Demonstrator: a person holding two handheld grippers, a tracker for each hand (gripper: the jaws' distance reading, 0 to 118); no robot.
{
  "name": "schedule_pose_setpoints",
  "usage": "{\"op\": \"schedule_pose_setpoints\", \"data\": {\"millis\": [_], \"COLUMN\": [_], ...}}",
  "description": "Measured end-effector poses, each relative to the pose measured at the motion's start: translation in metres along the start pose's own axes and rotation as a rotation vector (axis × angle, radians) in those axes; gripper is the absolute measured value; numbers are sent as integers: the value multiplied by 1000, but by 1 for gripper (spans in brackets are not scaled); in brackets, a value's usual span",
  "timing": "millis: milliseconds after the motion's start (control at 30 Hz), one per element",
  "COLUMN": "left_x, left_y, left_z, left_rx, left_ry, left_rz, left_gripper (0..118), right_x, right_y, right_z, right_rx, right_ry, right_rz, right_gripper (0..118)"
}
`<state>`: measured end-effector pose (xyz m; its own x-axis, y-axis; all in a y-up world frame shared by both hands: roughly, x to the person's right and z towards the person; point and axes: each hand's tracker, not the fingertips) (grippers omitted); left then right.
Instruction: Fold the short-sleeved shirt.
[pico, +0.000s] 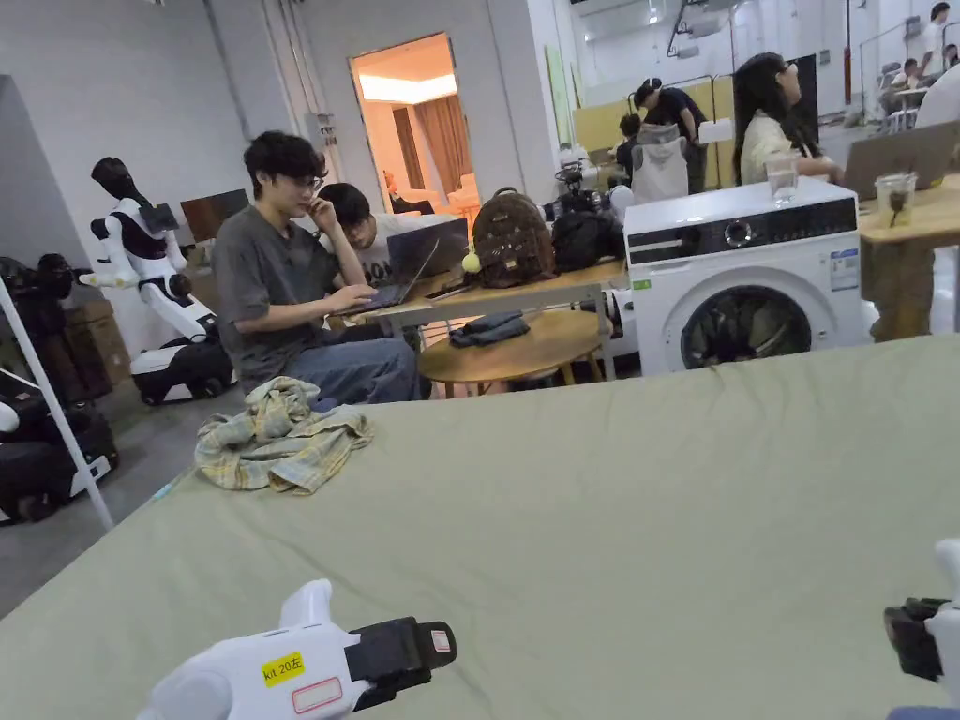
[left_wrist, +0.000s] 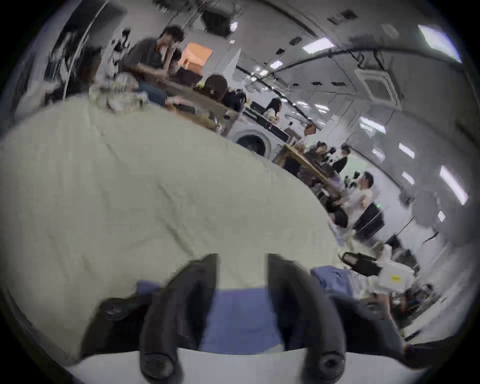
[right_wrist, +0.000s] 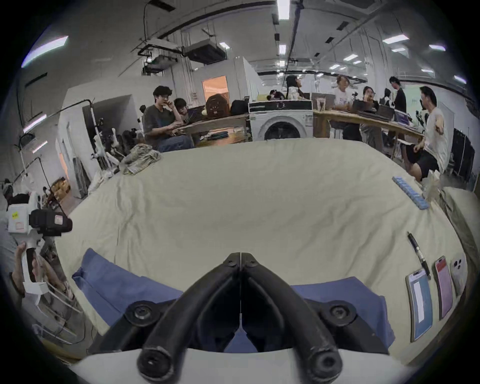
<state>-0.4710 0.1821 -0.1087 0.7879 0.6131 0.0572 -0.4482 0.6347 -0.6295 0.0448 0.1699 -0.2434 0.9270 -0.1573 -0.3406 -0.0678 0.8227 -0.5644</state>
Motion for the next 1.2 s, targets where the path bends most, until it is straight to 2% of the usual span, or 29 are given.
{"op": "schedule_pose_setpoints", "data": {"millis": [133, 267, 433, 567, 633, 667, 700, 733, 767, 900, 933, 1000, 1067, 1133, 1200], "left_x": [-45, -76, -105, -109, -108, -105, -101, -98, -92, -80, -80, -82, -73, -64, -52], "left_y": [-19, -37, -57, -78, -83, -84, -84, -84, -85, -77, -71, -55, -35, -9, 12], "left_z": [36, 42, 10, -32, -38, -44, -52, -57, -64, -50, -38, -18, 4, 23, 36], "left_rx": [56, 50, -34, -168, -65, -58, -79, -108, -135, -51, 14, 52, 109, 107, 80], "left_ry": [94, -22, -50, -32, -148, -164, -166, -127, -77, -84, -32, -88, -7, 90, 173], "left_rz": [61, 206, 362, 355, 417, 461, 471, 431, 387, 410, 440, 515, 443, 297, 208], "left_gripper": [54, 54, 54, 54, 52, 46, 32, 12, 6, 3, 3, 3, 3, 3, 3], "right_x": [1, 2, 1, 3, 4, 5, 5, 6, 6, 8, 10, 12, 14, 16, 16], "right_y": [-7, -10, -10, -13, -14, -15, -15, -16, -16, -19, -19, -18, -16, -14, -13], "right_z": [4, 5, 11, 17, 18, 18, 18, 18, 18, 21, 22, 22, 23, 25, 25], "right_rx": [-5, -27, -33, -41, -45, -46, -48, -51, -54, -65, -65, -62, -57, -44, -39], "right_ry": [27, 65, 76, 58, 58, 56, 53, 50, 48, 50, 51, 52, 59, 75, 81], "right_rz": [-36, -77, -97, -80, -90, -92, -92, -92, -93, -103, -102, -106, -114, -127, -126], "right_gripper": [0, 0, 0, 0, 0, 0, 0, 0, 0, 0, 0, 0, 0, 0, 0]}}
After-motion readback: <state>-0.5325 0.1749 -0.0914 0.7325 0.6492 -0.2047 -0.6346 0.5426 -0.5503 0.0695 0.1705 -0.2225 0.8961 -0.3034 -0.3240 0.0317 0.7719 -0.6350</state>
